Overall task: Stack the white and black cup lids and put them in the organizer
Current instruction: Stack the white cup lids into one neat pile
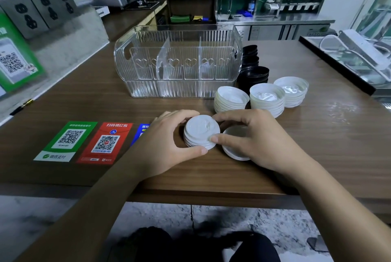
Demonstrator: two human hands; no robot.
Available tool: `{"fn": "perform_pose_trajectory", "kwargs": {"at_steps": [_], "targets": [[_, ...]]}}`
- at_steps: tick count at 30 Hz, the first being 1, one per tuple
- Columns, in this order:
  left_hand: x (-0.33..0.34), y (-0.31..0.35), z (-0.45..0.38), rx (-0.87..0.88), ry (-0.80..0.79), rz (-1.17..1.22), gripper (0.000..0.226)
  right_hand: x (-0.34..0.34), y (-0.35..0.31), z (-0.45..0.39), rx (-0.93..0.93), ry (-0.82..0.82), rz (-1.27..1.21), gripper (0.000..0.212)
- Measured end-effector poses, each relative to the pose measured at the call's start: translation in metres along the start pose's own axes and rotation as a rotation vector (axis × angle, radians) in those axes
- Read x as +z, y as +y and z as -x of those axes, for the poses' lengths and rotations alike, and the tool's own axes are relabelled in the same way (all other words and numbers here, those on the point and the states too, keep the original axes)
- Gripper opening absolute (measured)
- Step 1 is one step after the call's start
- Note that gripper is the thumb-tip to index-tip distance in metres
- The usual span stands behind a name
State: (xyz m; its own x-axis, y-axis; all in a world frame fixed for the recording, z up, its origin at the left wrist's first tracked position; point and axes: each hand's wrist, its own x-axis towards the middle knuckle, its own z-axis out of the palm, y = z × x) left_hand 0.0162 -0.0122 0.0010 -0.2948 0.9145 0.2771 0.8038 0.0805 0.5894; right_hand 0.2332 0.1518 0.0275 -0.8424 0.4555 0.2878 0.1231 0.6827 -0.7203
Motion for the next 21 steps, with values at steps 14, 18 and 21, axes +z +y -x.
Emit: {"fn": "perform_pose_trajectory", "kwargs": {"at_steps": [14,18,21], "targets": [[0.0026,-0.0062,-0.0064,-0.024,-0.002,0.092,0.070,0.0085,0.0065,-0.0009,0.052,0.043,0.029,0.028],[0.0007,-0.0078,-0.0084,-0.045,-0.029,0.095,0.069,0.0080,0.0036,0.0012,0.048,0.055,0.044,0.025],[-0.0001,-0.0076,-0.0077,-0.042,-0.014,0.086,0.072,0.0079,0.0041,0.0021,0.061,0.131,0.020,0.028]]}}
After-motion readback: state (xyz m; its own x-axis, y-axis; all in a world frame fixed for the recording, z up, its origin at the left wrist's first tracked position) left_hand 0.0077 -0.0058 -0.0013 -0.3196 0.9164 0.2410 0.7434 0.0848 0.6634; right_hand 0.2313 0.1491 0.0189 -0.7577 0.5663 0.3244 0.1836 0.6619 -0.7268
